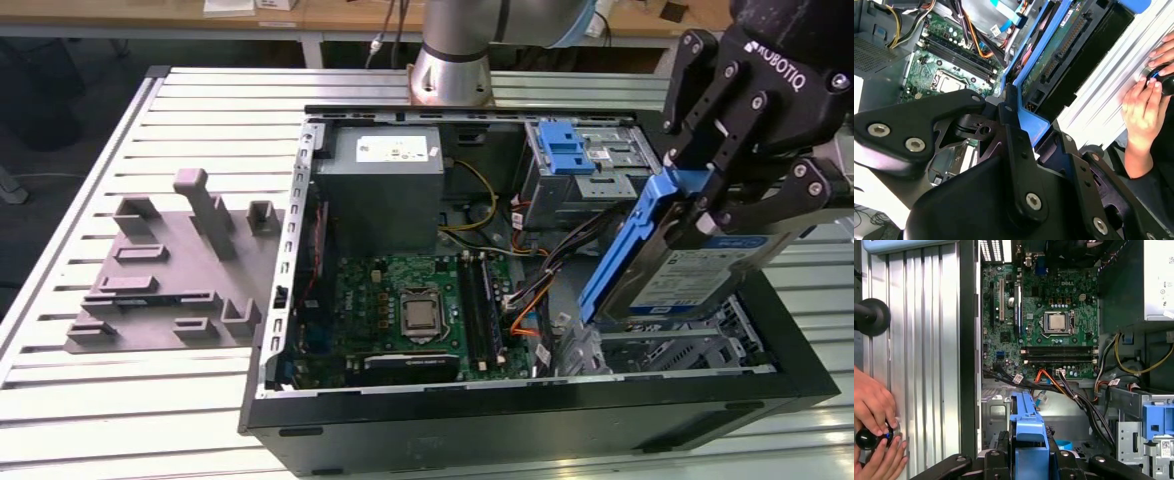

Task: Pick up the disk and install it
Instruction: 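Insert the disk into the insertion slot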

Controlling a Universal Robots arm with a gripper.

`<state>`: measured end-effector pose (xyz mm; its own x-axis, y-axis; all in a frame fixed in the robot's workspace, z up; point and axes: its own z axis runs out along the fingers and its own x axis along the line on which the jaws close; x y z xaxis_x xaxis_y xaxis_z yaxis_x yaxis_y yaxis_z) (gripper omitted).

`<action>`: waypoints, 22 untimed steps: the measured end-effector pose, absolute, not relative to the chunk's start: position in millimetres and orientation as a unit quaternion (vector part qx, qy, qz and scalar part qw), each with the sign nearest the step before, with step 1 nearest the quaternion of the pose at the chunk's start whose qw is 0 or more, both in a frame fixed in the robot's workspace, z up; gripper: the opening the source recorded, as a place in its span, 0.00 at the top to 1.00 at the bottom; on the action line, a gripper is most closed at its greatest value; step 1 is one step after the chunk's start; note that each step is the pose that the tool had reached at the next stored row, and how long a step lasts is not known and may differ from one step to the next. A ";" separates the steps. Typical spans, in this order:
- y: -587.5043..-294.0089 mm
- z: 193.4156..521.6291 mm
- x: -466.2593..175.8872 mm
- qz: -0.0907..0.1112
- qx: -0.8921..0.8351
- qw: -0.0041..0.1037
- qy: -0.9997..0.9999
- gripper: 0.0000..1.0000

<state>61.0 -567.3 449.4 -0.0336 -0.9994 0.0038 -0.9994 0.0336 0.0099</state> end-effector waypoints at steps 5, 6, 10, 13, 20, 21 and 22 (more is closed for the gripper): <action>-567.3 448.8 65.7 -0.002 0.695 0.005 -0.719 0.64; -567.3 448.6 66.7 -0.002 0.695 0.005 -0.719 0.64; -567.3 447.4 69.8 -0.002 0.695 0.005 -0.719 0.64; -567.3 446.3 70.8 -0.002 0.695 0.005 -0.719 0.64; -566.4 444.1 73.6 -0.002 0.695 0.005 -0.719 0.64; -566.1 443.8 73.7 -0.002 0.695 0.005 -0.719 0.64; -565.6 443.5 73.7 -0.002 0.695 0.005 -0.719 0.64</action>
